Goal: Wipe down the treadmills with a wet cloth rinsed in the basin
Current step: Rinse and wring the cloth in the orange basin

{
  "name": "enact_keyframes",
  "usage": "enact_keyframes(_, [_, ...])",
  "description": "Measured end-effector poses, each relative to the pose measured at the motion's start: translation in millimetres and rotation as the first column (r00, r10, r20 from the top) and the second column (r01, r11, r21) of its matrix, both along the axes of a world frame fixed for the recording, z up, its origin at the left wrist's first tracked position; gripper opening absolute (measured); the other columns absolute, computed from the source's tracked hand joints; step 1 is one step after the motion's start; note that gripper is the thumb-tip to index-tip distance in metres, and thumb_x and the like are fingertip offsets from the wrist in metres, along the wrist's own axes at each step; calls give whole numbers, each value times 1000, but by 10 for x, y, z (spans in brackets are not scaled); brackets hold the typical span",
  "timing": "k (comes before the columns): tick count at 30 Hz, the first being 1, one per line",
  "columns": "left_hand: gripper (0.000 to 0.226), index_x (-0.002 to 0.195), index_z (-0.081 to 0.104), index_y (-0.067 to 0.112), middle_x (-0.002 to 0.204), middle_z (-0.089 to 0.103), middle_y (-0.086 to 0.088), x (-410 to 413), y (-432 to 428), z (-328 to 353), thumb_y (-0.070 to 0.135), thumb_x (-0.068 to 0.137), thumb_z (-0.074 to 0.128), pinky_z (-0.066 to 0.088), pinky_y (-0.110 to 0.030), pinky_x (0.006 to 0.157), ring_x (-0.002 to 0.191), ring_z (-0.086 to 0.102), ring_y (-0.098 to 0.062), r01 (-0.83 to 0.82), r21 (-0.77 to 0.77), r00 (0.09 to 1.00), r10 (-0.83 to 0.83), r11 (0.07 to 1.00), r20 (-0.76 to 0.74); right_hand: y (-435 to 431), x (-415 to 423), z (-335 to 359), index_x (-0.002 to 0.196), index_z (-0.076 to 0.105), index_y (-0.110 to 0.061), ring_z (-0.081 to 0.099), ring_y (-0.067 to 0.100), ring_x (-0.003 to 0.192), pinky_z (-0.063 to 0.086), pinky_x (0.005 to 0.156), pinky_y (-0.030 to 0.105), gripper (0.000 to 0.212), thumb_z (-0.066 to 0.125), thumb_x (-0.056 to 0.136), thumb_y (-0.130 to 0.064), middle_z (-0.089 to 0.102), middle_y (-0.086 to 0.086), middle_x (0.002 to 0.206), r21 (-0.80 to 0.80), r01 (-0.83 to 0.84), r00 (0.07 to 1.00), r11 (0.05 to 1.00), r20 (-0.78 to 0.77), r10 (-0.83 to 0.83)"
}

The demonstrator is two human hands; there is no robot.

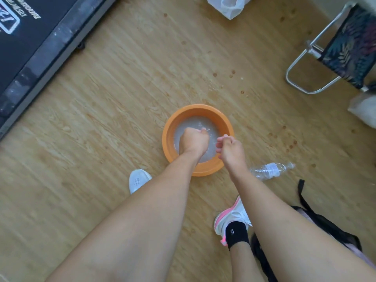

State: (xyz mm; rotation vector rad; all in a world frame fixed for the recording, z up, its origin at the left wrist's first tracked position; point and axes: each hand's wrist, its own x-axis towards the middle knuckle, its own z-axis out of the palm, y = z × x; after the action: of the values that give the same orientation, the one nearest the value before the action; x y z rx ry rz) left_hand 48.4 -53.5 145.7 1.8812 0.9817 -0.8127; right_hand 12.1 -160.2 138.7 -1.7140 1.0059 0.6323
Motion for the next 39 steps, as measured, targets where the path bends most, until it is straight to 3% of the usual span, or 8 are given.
enact_keyframes(11, [35, 62, 58, 15, 61, 60, -10, -424, 244, 419, 30, 93, 52, 37, -23, 45, 55, 56, -26, -212, -277, 977, 203, 937, -61, 163, -258, 528, 95, 61, -28, 72, 33, 99, 56, 98, 54, 18, 48, 103, -37, 72, -1, 91, -4, -113, 993, 994, -18, 113])
enact_keyframes(14, [25, 75, 65, 17, 77, 65, -9, -520, 337, 1291, 37, 79, 50, 44, -31, 59, 69, 60, -24, -223, -394, 972, 236, 891, -16, 256, -255, 1328, 97, 62, -26, 71, 31, 101, 53, 100, 56, 38, 41, 92, -57, 74, 0, 95, 31, -184, 983, 982, -24, 185])
enact_keyframes(18, [27, 96, 64, 22, 87, 66, 0, -604, 405, 2682, 44, 92, 50, 49, -30, 68, 75, 61, -16, -256, -409, 951, 303, 876, 54, 453, -279, 2848, 124, 63, -27, 64, 17, 108, 44, 90, 31, 44, 34, 110, -55, 70, -5, 115, 56, -406, 914, 912, 35, 405])
enact_keyframes(25, [44, 145, 48, 0, 131, 60, -9, -818, 518, 5052, -8, 104, 34, 53, -11, 79, 106, 63, -10, -157, -513, 907, 329, 844, 263, 494, -221, 4951, 130, 58, -23, 69, 12, 94, 54, 87, 33, 30, 59, 105, -39, 73, -5, 105, 28, -498, 830, 866, 305, 467])
enact_keyframes(29, [73, 162, 25, 18, 162, 39, 1, -1016, 712, 5928, 8, 92, 43, 34, -23, 119, 144, 42, -8, 89, -402, 937, 61, 911, 345, 459, -104, 5833, 123, 58, -26, 68, 15, 90, 54, 82, 39, 36, 69, 97, -48, 71, -6, 101, -88, -702, 631, 706, 383, 675])
enact_keyframes(33, [79, 166, 7, 32, 169, 21, 15, -1368, 957, 6488, 16, 100, 47, 19, -14, 110, 155, 25, -9, 263, -119, 914, -208, 957, 348, 194, -197, 6477, 124, 58, -26, 61, 9, 91, 41, 69, 18, 36, 72, 97, -44, 65, -7, 104, -254, -849, 378, 464, 322, 868])
enact_keyframes(36, [74, 163, 13, 45, 166, 34, 14, -1657, 1140, 6675, 22, 99, 44, 35, -24, 113, 139, 49, -16, 138, 26, 932, -139, 990, 335, 113, -200, 6642, 118, 57, -28, 62, 4, 93, 42, 71, 18, 32, 74, 95, -43, 65, -8, 104, -286, -865, 330, 411, 291, 898])
enact_keyframes(39, [73, 153, 13, 59, 154, 51, 11, -1849, 1489, 6761, 35, 90, 39, 56, -40, 91, 90, 67, -25, -8, 94, 952, -21, 996, 305, 358, -157, 6800, 115, 57, -31, 62, 1, 96, 41, 70, 14, 29, 75, 94, -40, 67, -9, 106, -280, -871, 316, 404, 310, 897])
